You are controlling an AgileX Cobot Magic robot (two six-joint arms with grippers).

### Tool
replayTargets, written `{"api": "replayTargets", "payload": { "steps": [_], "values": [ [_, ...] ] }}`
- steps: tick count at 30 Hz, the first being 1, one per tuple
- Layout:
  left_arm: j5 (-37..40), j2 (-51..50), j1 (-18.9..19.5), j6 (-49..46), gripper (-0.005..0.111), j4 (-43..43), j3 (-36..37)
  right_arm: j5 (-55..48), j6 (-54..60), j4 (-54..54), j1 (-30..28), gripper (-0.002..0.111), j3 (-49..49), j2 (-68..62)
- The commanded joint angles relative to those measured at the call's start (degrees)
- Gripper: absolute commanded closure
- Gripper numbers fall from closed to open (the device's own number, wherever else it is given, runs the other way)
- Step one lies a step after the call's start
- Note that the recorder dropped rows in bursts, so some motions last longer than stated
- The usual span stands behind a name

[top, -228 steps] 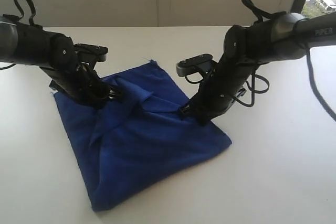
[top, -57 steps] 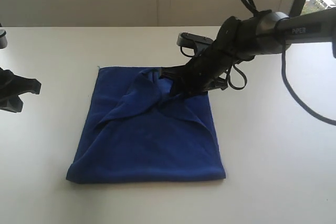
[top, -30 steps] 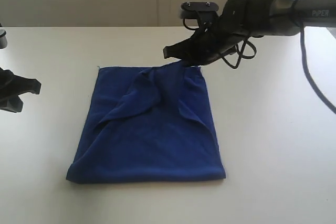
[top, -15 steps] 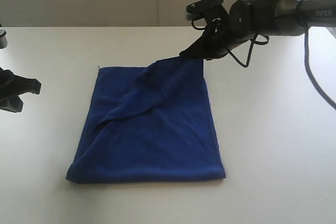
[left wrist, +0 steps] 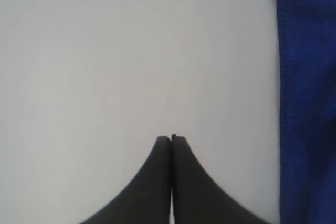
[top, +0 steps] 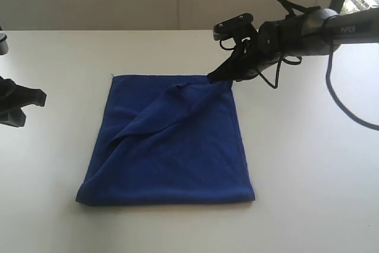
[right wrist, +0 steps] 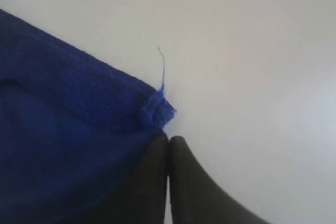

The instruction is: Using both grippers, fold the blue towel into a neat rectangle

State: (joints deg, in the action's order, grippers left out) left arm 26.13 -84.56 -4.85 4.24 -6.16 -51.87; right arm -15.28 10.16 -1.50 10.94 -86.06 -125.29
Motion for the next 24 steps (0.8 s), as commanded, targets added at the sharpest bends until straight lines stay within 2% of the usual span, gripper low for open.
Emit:
{"api": "replayTargets", "payload": {
  "steps": [1, 5, 9, 12, 16, 18, 20, 24],
  "values": [
    [0.34, 0.56, 0.07, 0.05, 0.107, 0.03, 0.43, 0.81, 0.16, 0.19, -0.27, 0.106, -0.09, -0.8],
    [0.34, 0.56, 0.07, 0.05, 0.107, 0.03, 0.43, 0.68, 0.16, 0.19, -0.27, 0.088, -0.09, -0.8],
    [0.34, 0.56, 0.07, 0.05, 0.107, 0.03, 0.43, -0.09, 0.05, 0.19, -0.27, 0.062, -0.09, 0.14],
    [0.34, 0.56, 0.07, 0.05, 0.107, 0.03, 0.43, -1.58, -0.3, 0.05, -0.27, 0.056, -0.09, 2.09],
    [0.37, 0.56, 0.07, -0.06, 0.107, 0.03, 0.43, -5.72, -1.66, -0.21, -0.15, 0.059, -0.09, 6.0],
    [0.37, 0.56, 0.07, -0.06, 0.107, 0.03, 0.43, -10.28, -1.81, -1.54, -0.15, 0.066, -0.09, 7.85],
    [0.37, 0.56, 0.07, -0.06, 0.107, 0.03, 0.43, -15.35, -1.81, -3.15, -0.15, 0.077, -0.09, 9.37],
    [0.37, 0.56, 0.07, -0.06, 0.107, 0.03, 0.43, -24.67, -1.81, -5.04, -0.15, 0.107, 0.17, 11.58]
  ]
}}
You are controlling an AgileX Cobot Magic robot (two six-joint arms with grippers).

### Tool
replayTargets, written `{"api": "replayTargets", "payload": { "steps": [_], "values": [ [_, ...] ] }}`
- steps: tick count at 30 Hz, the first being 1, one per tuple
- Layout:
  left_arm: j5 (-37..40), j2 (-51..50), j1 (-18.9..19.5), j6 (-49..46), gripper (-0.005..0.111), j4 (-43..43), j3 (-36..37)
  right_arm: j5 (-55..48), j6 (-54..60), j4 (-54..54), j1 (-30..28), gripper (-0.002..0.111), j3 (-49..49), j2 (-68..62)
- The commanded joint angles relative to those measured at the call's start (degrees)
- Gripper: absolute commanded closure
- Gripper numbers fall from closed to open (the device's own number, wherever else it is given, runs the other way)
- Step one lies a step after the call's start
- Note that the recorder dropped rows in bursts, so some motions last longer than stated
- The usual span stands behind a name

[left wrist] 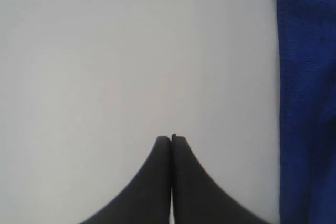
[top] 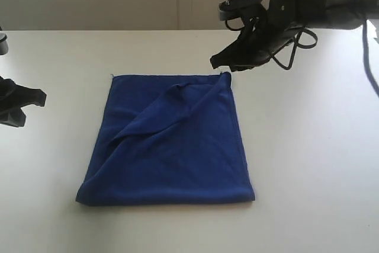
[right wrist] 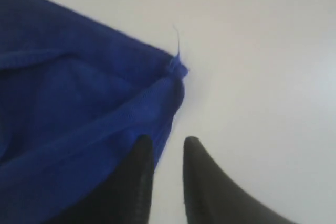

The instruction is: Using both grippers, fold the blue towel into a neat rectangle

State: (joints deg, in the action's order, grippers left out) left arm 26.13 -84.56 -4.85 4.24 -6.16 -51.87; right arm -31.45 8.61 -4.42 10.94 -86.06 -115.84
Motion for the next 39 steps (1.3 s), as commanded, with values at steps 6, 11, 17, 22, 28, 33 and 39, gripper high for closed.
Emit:
{"api": "replayTargets", "payload": {
  "steps": [6, 11, 17, 22, 28, 33, 39],
  "values": [
    [0.37, 0.56, 0.07, -0.06, 0.107, 0.03, 0.43, -14.73, 1.71, -9.94, 0.67, 0.108, 6.36, 5.1],
    [0.37, 0.56, 0.07, -0.06, 0.107, 0.03, 0.43, -11.71, 2.07, -10.61, 3.59, 0.108, 13.68, 9.24],
    [0.37, 0.56, 0.07, -0.06, 0.107, 0.03, 0.43, -7.14, 3.23, -10.72, 7.21, 0.108, 20.87, 9.61],
    [0.37, 0.56, 0.07, -0.06, 0.107, 0.03, 0.43, -3.47, 3.01, -11.11, 7.27, 0.108, 24.42, 9.42],
    [0.37, 0.56, 0.07, -0.06, 0.107, 0.03, 0.43, -0.7, 3.01, -11.03, 7.27, 0.108, 27.55, 9.36],
    [0.37, 0.56, 0.07, -0.06, 0.107, 0.03, 0.43, 0.09, 3.18, -11.29, 7.27, 0.108, 29.2, 9.27],
    [0.37, 0.56, 0.07, -0.06, 0.107, 0.03, 0.43, 2.93, 6.9, -16.08, 8.03, 0.108, 29.2, 11.36]
  ]
}}
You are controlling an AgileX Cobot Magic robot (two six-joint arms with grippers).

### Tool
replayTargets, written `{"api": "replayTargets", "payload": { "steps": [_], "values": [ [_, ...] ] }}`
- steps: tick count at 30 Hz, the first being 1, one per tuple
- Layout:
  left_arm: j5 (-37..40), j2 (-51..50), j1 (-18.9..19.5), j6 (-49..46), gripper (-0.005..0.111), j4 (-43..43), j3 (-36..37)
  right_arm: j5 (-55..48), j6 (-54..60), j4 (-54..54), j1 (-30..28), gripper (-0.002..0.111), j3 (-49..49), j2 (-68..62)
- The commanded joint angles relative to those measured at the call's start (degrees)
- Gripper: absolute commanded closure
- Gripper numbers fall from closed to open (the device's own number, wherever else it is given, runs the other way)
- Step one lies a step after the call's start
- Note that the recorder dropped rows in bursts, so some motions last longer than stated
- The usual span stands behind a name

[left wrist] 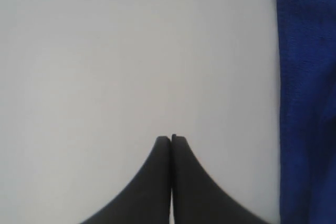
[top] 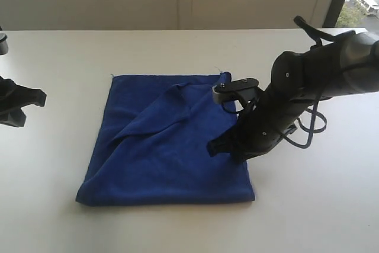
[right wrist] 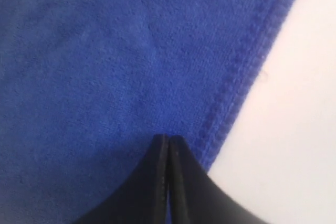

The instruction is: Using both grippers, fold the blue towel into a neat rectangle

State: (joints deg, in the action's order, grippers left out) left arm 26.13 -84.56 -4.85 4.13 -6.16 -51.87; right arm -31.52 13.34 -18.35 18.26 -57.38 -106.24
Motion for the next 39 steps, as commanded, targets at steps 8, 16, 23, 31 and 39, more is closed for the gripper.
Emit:
{"api": "replayTargets", "payload": {
  "steps": [8, 16, 23, 31, 39],
  "values": [
    [0.37, 0.56, 0.07, 0.05, 0.107, 0.03, 0.43, 2.93, 2.29, -1.09, 1.06, 0.108, 0.82, -2.81],
    [0.37, 0.56, 0.07, 0.05, 0.107, 0.03, 0.43, -1.7, -6.63, 5.31, 1.06, 0.108, 0.82, -2.07],
    [0.37, 0.56, 0.07, 0.05, 0.107, 0.03, 0.43, -4.69, -12.29, 10.64, 1.06, 0.108, 0.82, -1.73],
    [0.37, 0.56, 0.07, 0.05, 0.107, 0.03, 0.43, -7.5, -14.84, 11.15, 1.06, 0.108, 0.82, -1.73],
    [0.37, 0.56, 0.07, 0.05, 0.107, 0.03, 0.43, 4.25, -14.99, 10.22, 1.06, 0.108, 0.82, 5.07]
  ]
}}
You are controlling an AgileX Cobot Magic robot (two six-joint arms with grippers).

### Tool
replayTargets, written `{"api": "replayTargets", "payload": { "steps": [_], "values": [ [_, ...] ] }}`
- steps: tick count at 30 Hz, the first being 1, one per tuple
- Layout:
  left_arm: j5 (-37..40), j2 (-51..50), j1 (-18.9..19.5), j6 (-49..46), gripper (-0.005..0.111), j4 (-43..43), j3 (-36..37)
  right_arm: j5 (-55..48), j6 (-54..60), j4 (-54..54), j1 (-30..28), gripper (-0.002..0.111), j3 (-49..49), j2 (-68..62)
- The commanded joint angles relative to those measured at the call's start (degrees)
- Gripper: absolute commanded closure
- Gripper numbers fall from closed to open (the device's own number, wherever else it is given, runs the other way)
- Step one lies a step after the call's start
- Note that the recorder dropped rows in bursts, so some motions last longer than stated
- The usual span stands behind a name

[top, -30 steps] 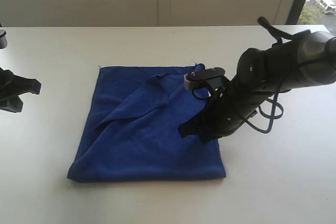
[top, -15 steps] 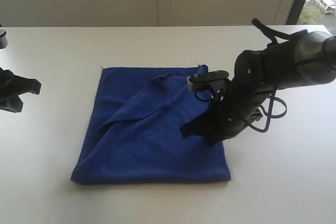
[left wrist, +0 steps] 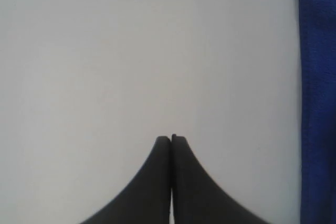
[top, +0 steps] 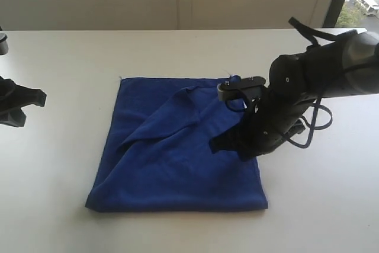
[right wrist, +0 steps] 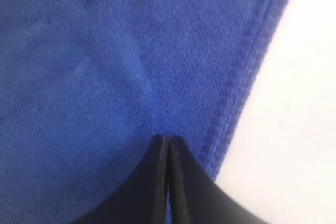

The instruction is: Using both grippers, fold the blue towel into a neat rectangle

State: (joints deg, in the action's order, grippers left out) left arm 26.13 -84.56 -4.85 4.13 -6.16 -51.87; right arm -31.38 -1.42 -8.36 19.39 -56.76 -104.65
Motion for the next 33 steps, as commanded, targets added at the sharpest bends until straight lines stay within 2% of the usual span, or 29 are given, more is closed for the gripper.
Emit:
{"api": "replayTargets", "payload": {
  "steps": [1, 5, 7, 16, 20, 22, 27, 30, 33],
  "values": [
    [0.37, 0.56, 0.07, 0.05, 0.107, 0.03, 0.43, 4.89, -0.23, 0.22, -0.07, 0.108, 0.21, 4.4],
    [0.2, 0.56, 0.07, -0.06, 0.107, 0.03, 0.43, 8.02, -0.34, 0.22, -0.07, 0.108, 0.21, 9.09],
    [-2.69, 0.56, 0.07, -0.06, 0.107, 0.03, 0.43, 7.89, -0.34, 0.44, -0.19, 0.108, 0.21, 11.45],
    [-4.84, 0.56, -0.66, -1.84, 0.107, -2.47, 0.43, 5.14, -1.44, 0.07, -5.12, 0.108, 0.21, 11.86],
    [-4.97, 0.2, -7.06, -10.63, 0.107, -8.01, -0.29, 5.25, -1.44, 0.07, -5.37, 0.108, 0.21, 11.86],
    [-5.1, -1.05, -11.77, -10.74, 0.107, -7.76, -2.09, 5.39, -1.44, 0.07, -5.37, 0.108, 0.21, 11.86],
    [-4.34, -7.32, -20.74, -10.42, 0.107, -7.75, -10.79, 5.43, -3.74, 0.07, -5.37, 0.108, 0.21, 11.86],
    [-3.96, -12.19, -24.2, -10.42, 0.107, -6.8, -16.81, 5.06, -3.99, 0.07, -5.73, 0.108, 0.21, 11.86],
    [-4.07, -16.74, -25.76, -10.15, 0.107, -6.82, -21.97, 4.24, -5.09, 0.19, -6.57, 0.108, 0.21, 11.86]
  ]
}}
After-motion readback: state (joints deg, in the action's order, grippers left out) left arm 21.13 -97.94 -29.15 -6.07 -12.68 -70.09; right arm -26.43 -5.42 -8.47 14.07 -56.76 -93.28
